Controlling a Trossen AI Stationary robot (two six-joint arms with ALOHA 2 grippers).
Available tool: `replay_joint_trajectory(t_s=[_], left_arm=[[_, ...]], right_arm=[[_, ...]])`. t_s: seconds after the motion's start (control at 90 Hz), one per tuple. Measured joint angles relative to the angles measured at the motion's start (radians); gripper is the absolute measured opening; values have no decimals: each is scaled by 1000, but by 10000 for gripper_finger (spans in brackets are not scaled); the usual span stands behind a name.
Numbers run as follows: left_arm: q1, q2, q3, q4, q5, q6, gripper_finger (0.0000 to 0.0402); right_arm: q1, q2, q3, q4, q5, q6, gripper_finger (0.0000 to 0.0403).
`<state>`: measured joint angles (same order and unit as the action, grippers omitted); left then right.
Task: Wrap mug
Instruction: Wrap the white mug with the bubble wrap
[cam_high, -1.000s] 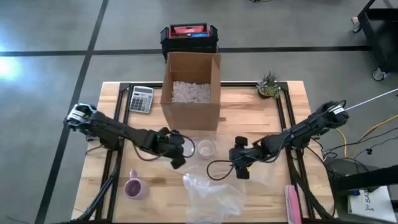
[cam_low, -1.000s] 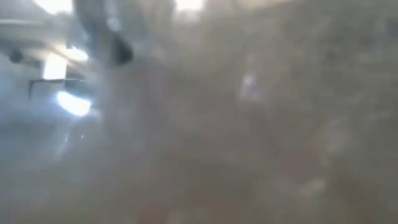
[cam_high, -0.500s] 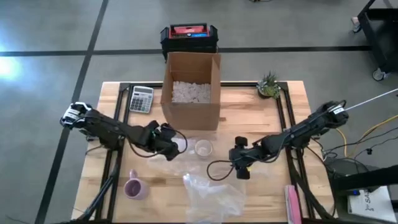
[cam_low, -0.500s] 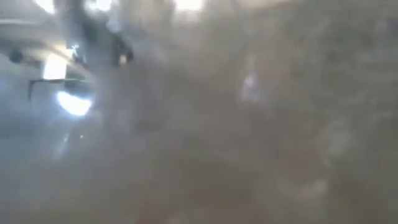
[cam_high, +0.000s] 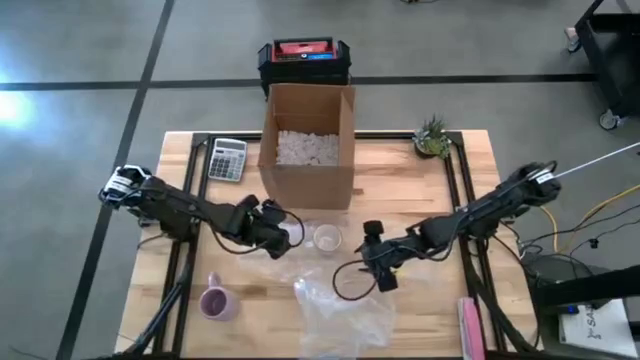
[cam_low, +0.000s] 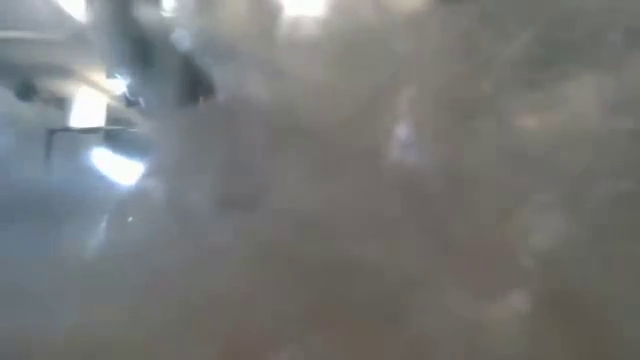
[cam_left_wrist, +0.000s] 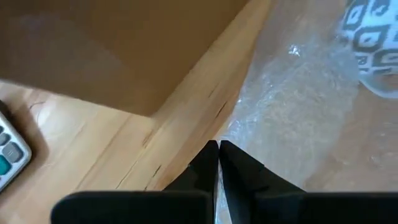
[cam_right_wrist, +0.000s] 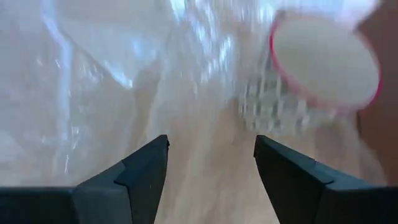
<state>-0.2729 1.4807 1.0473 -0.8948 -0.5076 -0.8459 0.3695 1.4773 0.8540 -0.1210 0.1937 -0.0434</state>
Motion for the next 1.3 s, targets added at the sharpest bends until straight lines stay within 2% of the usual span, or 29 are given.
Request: replay_joint_trajectory(t_s=[0.167,0.244,0.522,0.7,0.8,1.111,1.3], left_arm=[[0,0,0,32,0,-9,0],[0,0,1,40,0,-7,1],[0,-1,1,46,1,-2,1],[0,-1,1,50,2,-1,1],[0,-1,1,55,6,-1,2],[0,-2,1,62,21,7,3],[0,-2,1,72,21,8,1]], right_arm=[[-24,80,107,22,17,-87,210],[-32,139,178,-21,18,-108,202],[-53,352,497,-353,17,-137,181],[-82,438,628,-530,39,-100,164],[-84,452,662,-587,39,-115,152],[-119,385,686,-598,48,-113,123],[-163,438,668,-605,-15,-90,108]])
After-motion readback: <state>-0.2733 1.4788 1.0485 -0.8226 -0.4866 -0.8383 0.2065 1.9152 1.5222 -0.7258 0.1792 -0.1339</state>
